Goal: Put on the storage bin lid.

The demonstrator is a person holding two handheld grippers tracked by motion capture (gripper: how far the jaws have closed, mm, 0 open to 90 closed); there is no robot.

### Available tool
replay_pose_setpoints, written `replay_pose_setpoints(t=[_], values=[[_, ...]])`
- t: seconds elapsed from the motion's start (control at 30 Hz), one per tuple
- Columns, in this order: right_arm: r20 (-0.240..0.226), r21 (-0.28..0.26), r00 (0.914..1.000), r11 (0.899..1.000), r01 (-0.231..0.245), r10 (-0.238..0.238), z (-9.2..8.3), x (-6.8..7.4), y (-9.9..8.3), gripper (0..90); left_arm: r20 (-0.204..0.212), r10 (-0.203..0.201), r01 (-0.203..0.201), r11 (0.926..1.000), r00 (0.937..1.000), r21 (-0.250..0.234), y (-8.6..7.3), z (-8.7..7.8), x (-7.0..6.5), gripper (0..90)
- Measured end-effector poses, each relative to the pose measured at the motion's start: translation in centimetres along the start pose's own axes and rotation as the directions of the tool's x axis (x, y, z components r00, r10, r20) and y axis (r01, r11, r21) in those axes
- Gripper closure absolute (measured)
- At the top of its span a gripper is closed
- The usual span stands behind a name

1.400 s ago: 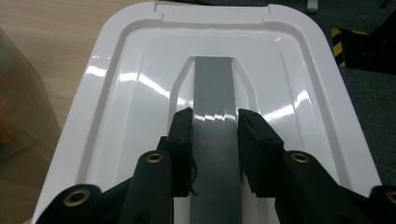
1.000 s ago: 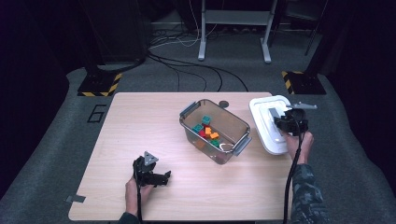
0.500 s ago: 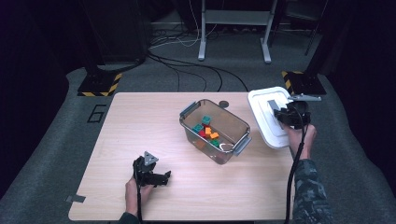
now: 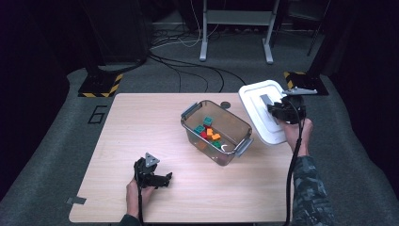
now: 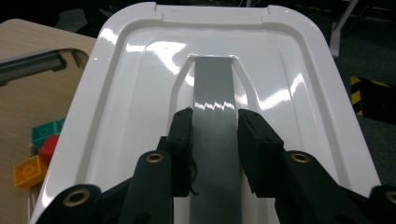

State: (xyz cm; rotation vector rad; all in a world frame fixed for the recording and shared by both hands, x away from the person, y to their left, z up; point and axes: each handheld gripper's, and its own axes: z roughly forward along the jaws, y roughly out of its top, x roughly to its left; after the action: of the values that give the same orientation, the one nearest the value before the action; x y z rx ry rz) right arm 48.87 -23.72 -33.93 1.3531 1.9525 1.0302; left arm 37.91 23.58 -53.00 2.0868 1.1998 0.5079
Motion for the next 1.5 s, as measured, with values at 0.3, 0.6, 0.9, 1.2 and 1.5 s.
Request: replay_pose_setpoints(t=[0.3,0.6,0.9,1.2,1.5], values=[[-0.067,-0.023,0.9971,0.999,0.036,-0.037,-0.3,1.7,1.1,66.4,0.001,0.004,-0.004,1.0,1.0,0.004,0.0,0.0,0.0,0.2],[-0.142,-0.031,0.9865,0.997,0.077,-0.081,0.1,3.9,2.0,66.4,0.0,0.005,-0.005,1.0,1.0,0.003,0.0,0.0,0.0,0.2],[-0.204,-0.027,0.9712,0.992,0.119,-0.122,1.1,5.6,2.4,66.4,0.001,0.003,-0.003,1.0,1.0,0.004,0.0,0.0,0.0,0.2],[-0.269,-0.035,0.9489,0.986,0.161,-0.164,1.8,7.3,2.8,66.4,0.003,-0.001,0.001,1.0,1.0,0.003,0.0,0.0,0.0,0.2],[-0.317,-0.024,0.9284,0.98,0.197,-0.194,3.0,9.2,3.0,66.3,0.003,-0.001,0.001,1.0,1.0,0.003,0.0,0.0,0.0,0.2]])
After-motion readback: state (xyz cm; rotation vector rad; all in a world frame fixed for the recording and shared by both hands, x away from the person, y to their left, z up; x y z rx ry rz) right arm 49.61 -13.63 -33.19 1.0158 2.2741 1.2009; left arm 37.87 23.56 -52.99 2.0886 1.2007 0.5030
